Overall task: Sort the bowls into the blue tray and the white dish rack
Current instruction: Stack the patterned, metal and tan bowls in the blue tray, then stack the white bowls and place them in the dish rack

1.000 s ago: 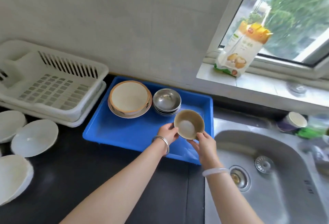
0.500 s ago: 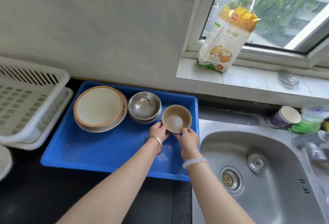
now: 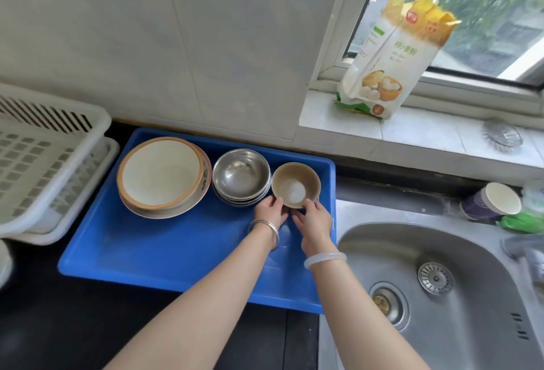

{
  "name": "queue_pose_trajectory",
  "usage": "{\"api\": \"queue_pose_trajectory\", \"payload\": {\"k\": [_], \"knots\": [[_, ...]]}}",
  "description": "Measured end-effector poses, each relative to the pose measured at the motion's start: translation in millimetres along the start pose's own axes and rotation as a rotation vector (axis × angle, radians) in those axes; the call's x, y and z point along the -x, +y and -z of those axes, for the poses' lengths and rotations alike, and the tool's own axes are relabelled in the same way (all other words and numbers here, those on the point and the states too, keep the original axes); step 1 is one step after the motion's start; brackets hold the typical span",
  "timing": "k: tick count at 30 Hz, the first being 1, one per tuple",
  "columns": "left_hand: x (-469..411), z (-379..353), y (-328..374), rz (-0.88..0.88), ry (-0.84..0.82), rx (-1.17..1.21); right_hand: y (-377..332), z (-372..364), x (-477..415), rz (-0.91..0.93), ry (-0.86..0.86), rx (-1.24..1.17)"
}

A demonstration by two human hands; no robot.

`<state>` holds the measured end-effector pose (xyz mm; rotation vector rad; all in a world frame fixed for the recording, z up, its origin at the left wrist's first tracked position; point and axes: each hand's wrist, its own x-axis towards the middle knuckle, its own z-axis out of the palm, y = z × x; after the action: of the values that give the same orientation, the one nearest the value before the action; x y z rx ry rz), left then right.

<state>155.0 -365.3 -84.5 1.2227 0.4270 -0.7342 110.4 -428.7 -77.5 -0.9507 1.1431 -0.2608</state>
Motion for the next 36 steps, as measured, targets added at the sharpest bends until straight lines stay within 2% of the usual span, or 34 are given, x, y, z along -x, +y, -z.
{"api": "queue_pose_trajectory", "payload": {"k": [4, 13, 17, 23, 30, 36], "knots": [[-2.6, -2.4, -1.0, -0.015, 0.020, -0.016, -2.0, 1.1, 1.9, 0.000, -0.030, -0.006], [11.9, 6.4, 0.4, -0.011, 0.001, -0.027, -4.2, 8.7, 10.4, 0.008, -0.028, 0.154], [34.4, 34.3, 4.6, -0.046, 0.017, -0.216, -0.6, 20.3, 26.3, 0.036, -0.043, 0.237], [93.7, 108.8, 24.9, -0.231, 0.051, -0.531, 18.7, 12.8, 86.8, 0.246, -0.167, 0.494], [173.0, 232.3, 44.3, -0.376, 0.338, -0.601, 77.3, -67.7, 163.3, 0.316, -0.534, 0.781], [214.2, 342.2, 41.2, -0.436, 0.754, -0.617, 145.7, -170.6, 210.3, 0.326, -0.817, 1.082]]}}
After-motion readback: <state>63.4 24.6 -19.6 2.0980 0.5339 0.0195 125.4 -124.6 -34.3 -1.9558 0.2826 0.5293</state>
